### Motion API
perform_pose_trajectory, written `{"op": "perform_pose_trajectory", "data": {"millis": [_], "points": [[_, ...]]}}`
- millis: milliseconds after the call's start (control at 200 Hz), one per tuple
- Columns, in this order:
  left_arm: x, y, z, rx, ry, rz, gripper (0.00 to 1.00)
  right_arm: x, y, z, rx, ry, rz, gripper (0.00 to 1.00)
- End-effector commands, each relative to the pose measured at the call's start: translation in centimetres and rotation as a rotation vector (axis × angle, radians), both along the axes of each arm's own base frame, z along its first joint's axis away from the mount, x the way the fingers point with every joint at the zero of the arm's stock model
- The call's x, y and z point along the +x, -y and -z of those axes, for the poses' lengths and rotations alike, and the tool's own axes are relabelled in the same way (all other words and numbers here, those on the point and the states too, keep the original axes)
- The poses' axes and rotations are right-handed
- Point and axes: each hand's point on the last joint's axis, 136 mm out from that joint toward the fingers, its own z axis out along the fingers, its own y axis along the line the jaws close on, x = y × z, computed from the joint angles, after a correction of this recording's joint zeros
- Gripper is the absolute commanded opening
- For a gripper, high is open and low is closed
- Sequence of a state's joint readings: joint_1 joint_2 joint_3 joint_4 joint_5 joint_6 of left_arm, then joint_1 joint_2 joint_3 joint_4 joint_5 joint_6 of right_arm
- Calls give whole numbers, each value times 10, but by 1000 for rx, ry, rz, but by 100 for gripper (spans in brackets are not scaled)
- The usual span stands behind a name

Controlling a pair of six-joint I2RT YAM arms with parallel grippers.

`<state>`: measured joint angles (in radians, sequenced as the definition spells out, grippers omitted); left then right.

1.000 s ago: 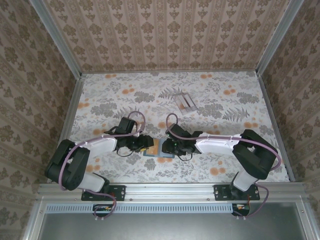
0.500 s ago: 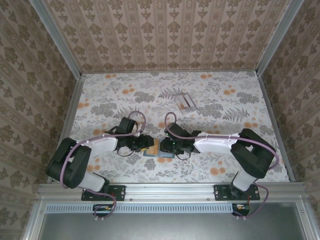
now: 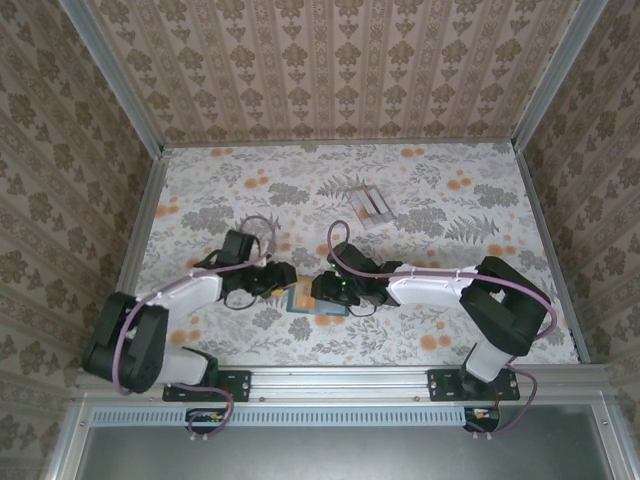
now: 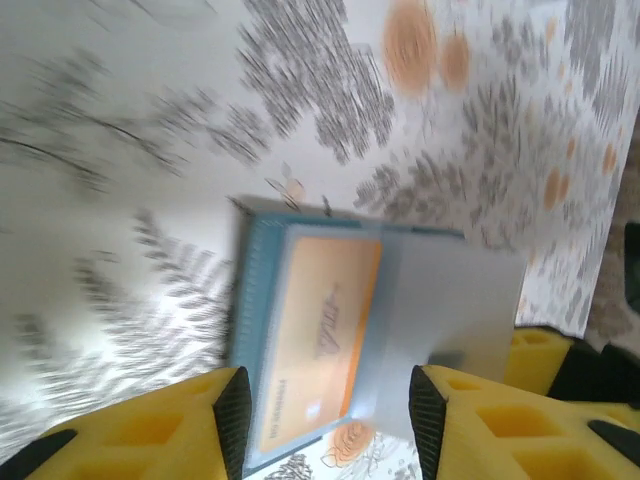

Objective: Put the credit cards into the card holder

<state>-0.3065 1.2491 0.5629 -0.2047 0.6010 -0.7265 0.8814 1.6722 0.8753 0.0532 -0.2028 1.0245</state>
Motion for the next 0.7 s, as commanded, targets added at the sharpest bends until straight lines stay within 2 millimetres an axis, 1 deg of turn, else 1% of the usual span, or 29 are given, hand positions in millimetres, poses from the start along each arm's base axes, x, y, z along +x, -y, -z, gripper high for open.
{"op": "perform_pose_trajectory", "data": {"millis": [0, 80, 140, 185, 245, 300, 405, 475, 555, 620, 695], "points": [[-1, -32, 3, 70, -44, -95, 51, 4, -35, -18, 104, 36, -67, 44], [5, -48, 4, 53, -64, -180, 52, 4, -54, -22, 151, 44, -99, 45], [9, -55, 3, 30, -72, -222, 52, 4, -67, -24, 178, 42, -124, 46], [12, -59, 2, 20, -64, -241, 52, 6, -70, -29, 193, 51, -133, 46], [15, -60, -1, 18, -45, -244, 52, 13, -65, -43, 195, 102, -126, 46], [16, -59, -5, 17, -29, -232, 52, 21, -51, -56, 146, 162, -112, 46], [14, -55, -8, 51, -4, -191, 54, 39, -11, -82, 6, 297, -69, 49], [11, -48, -8, 81, 11, -154, 55, 51, 15, -92, -59, 346, -26, 50], [9, -31, -11, 98, 44, -83, 55, 63, 36, -94, -94, 340, 23, 50], [6, -18, -13, 135, 78, -22, 56, 67, 46, -93, -104, 331, 36, 50], [2, -2, -16, 177, 108, 58, 56, 70, 65, -93, -159, 343, 78, 50]]}}
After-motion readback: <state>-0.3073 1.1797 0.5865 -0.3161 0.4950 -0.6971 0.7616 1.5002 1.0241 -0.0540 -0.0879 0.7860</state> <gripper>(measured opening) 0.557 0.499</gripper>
